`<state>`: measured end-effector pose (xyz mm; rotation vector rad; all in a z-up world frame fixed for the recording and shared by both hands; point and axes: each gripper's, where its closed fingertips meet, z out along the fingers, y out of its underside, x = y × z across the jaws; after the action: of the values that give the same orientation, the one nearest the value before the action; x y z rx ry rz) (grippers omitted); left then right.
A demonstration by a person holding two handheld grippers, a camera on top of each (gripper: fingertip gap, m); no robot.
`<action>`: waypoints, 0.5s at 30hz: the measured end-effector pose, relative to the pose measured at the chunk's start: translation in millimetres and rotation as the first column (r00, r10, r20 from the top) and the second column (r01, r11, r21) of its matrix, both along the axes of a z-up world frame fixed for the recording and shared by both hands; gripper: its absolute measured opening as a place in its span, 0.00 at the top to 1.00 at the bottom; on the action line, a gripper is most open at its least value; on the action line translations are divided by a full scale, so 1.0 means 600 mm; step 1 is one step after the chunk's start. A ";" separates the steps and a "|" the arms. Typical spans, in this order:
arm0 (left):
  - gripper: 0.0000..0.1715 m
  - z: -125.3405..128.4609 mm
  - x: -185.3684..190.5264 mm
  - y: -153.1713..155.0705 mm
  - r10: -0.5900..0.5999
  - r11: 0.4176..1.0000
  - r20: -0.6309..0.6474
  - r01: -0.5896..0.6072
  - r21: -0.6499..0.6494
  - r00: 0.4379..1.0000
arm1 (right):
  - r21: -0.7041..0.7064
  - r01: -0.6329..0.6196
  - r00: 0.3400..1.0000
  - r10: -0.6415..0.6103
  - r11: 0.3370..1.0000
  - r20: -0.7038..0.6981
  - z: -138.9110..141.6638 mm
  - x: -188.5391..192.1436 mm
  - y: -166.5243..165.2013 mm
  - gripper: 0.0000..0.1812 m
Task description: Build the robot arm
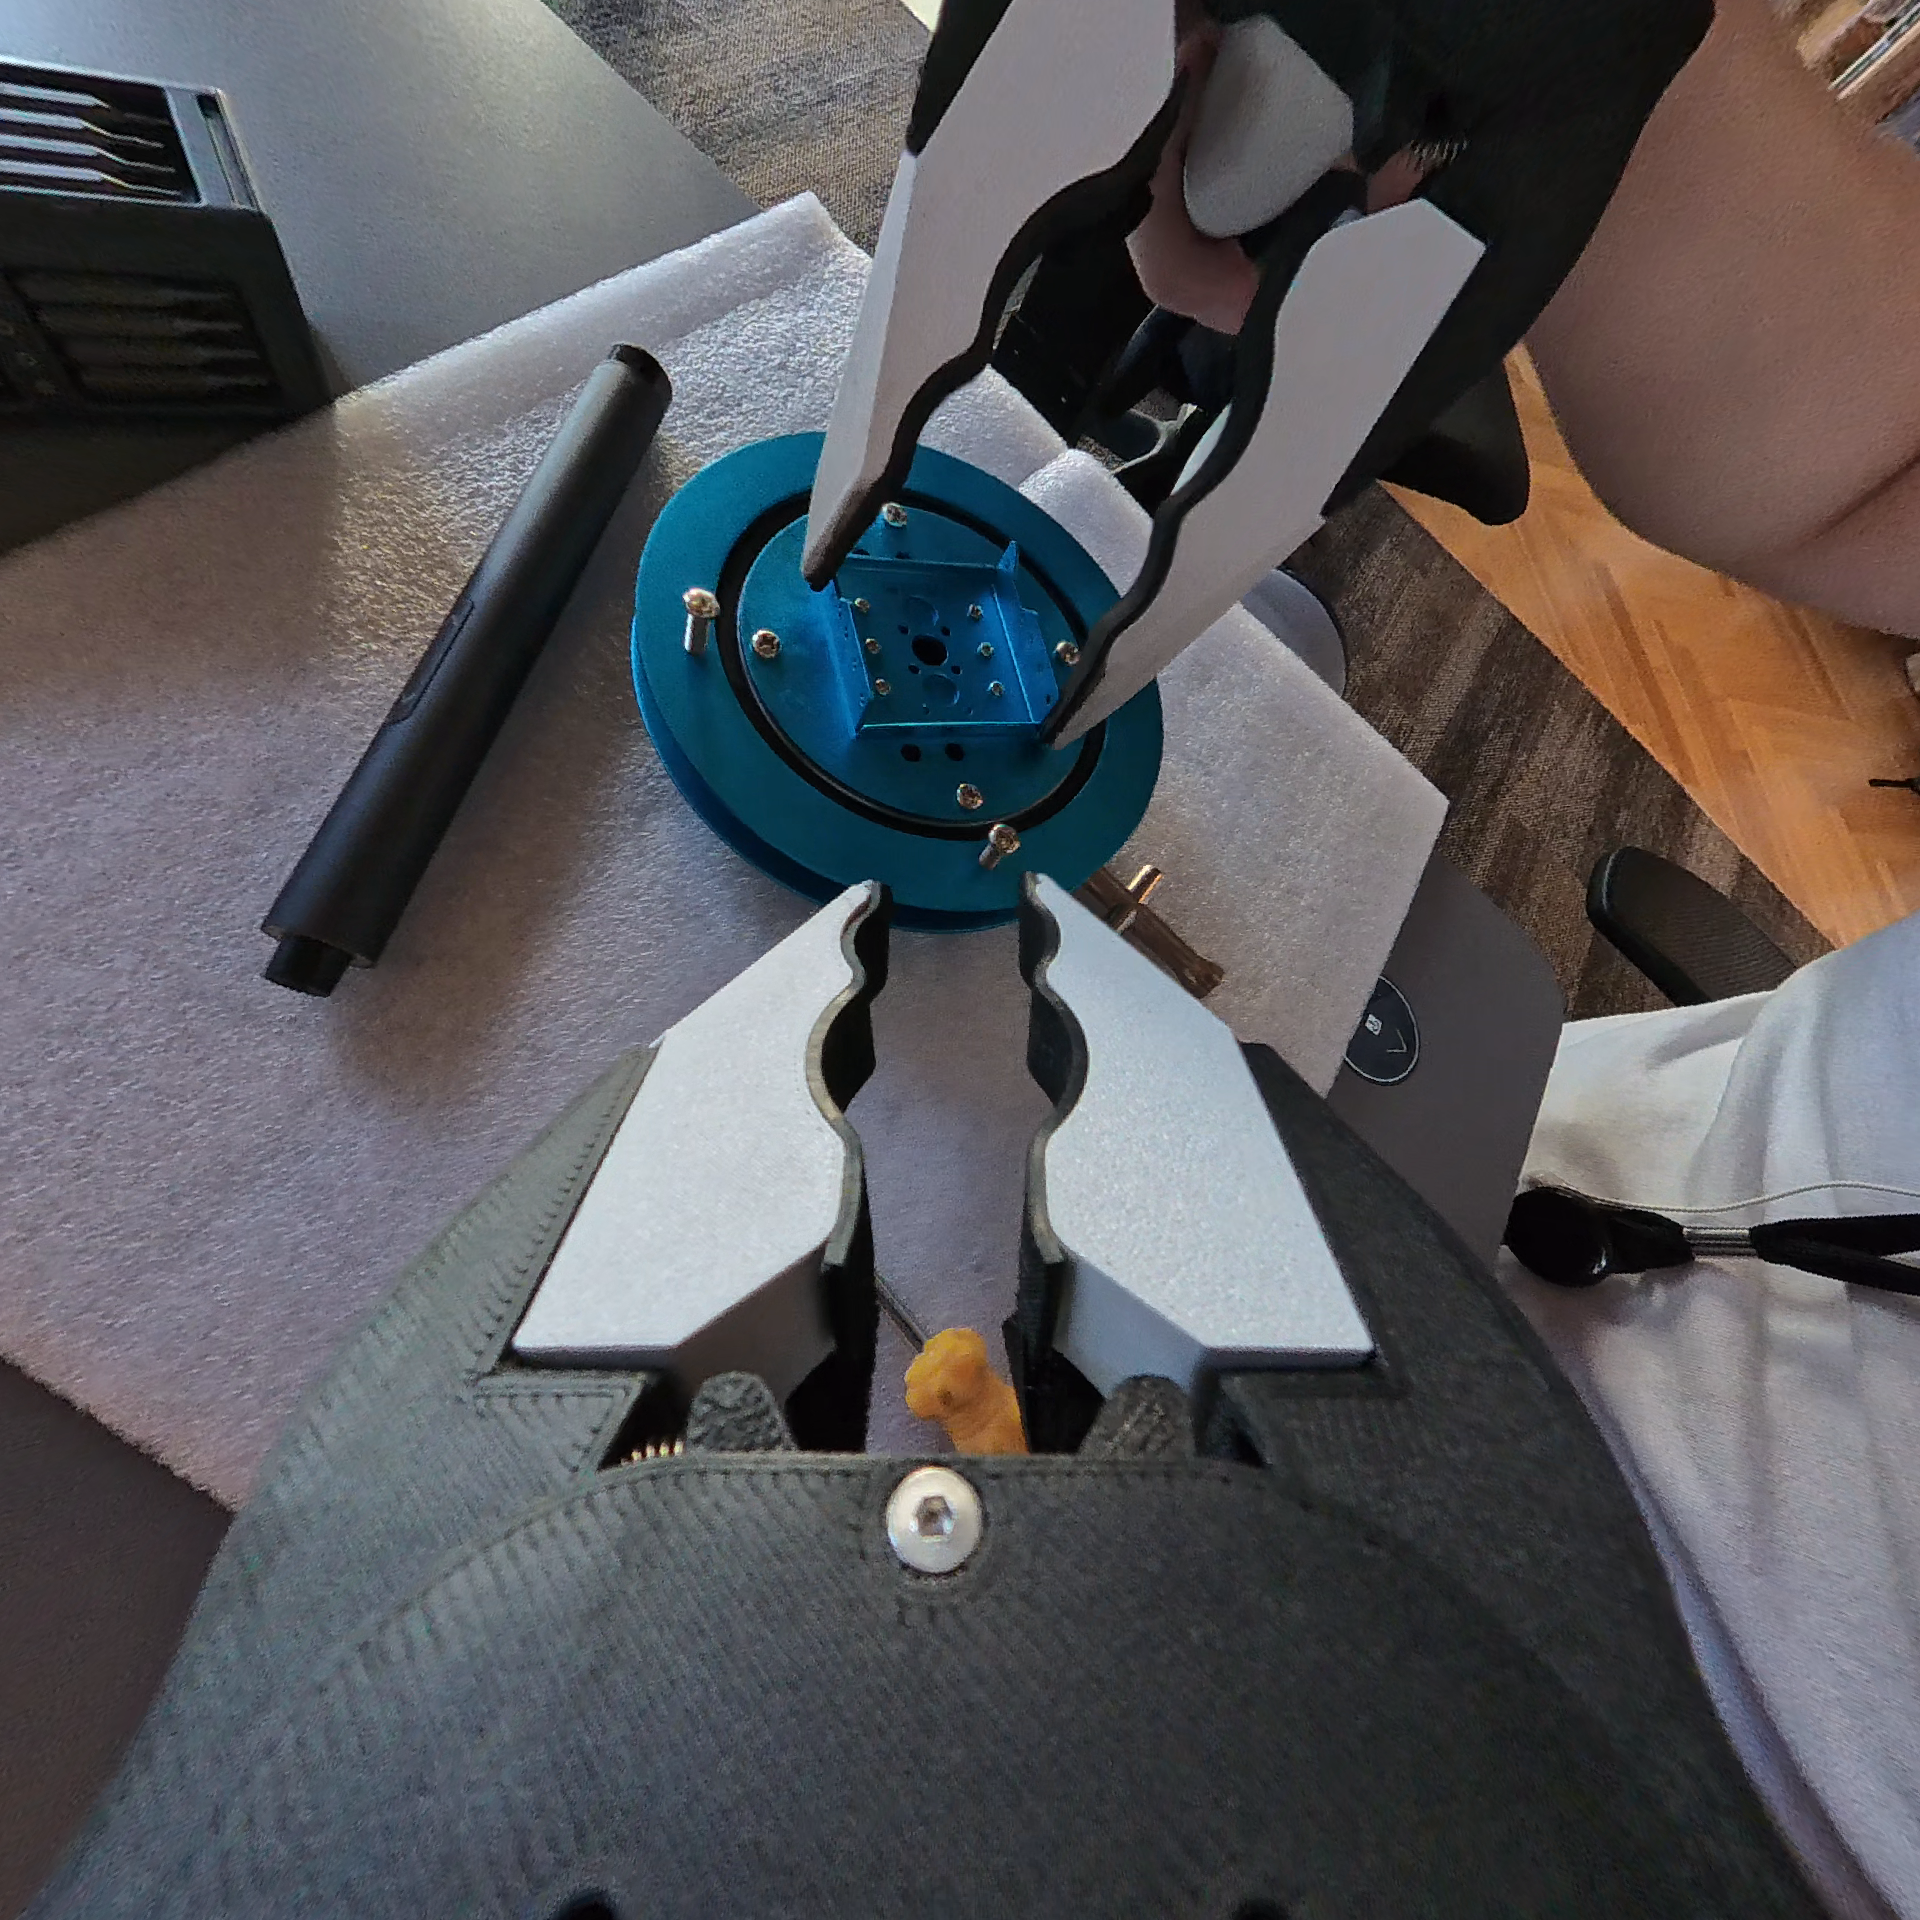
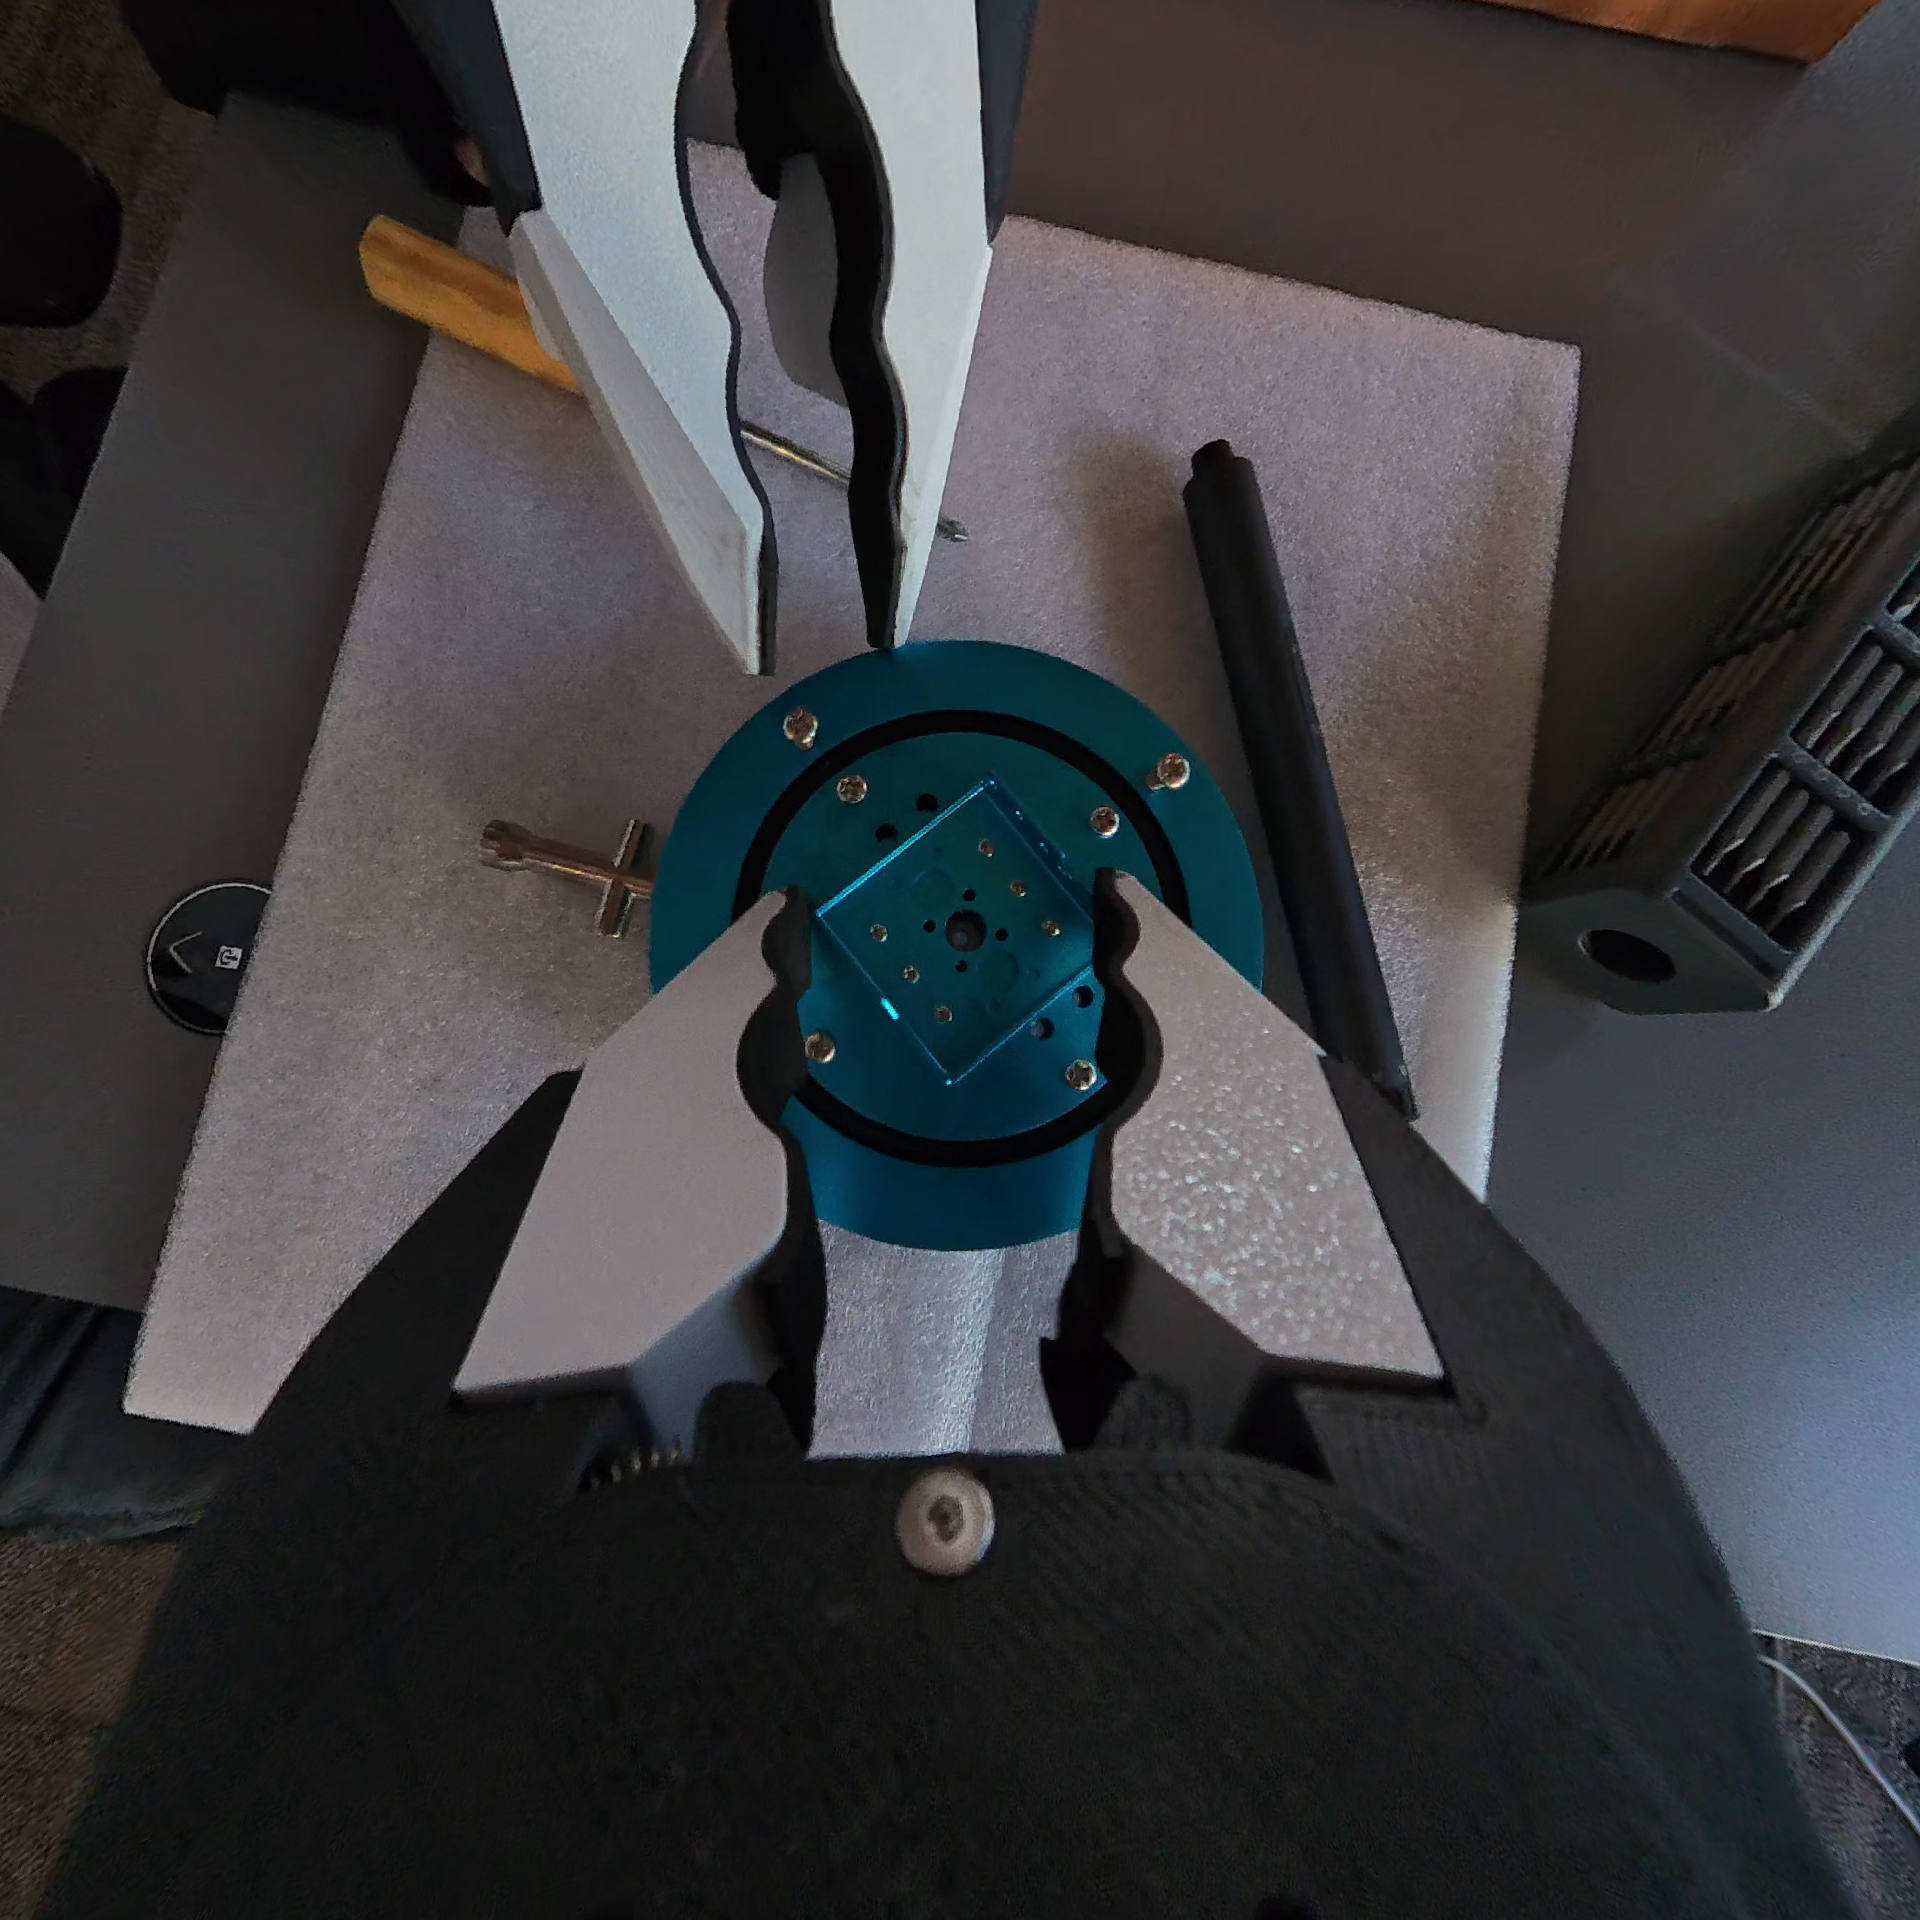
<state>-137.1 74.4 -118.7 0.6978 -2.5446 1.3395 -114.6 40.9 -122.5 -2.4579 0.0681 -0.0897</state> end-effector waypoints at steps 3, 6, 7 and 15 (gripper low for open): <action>0.85 0.015 0.001 0.006 0.018 0.999 -0.006 -0.018 -0.044 1.000 | 0.054 0.037 0.998 -0.040 0.998 0.056 0.015 0.008 -0.009 0.62; 0.85 0.040 0.030 0.034 0.083 0.996 0.057 -0.081 -0.043 0.995 | 0.293 0.113 0.989 -0.135 0.949 0.057 0.072 0.008 -0.028 0.66; 0.84 0.046 0.046 0.042 0.097 0.995 0.104 -0.096 -0.008 0.990 | 0.357 0.152 0.982 -0.181 0.922 0.048 0.086 0.012 -0.042 0.68; 0.78 0.008 0.146 0.013 -0.149 0.906 0.273 0.020 0.424 0.950 | 0.526 0.346 0.929 -0.362 0.777 -0.076 0.090 -0.006 -0.111 0.71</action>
<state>-49.4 82.1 -114.1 0.4613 -3.1157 0.9355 -118.0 -25.8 -68.5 -1.8545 0.4840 -0.2391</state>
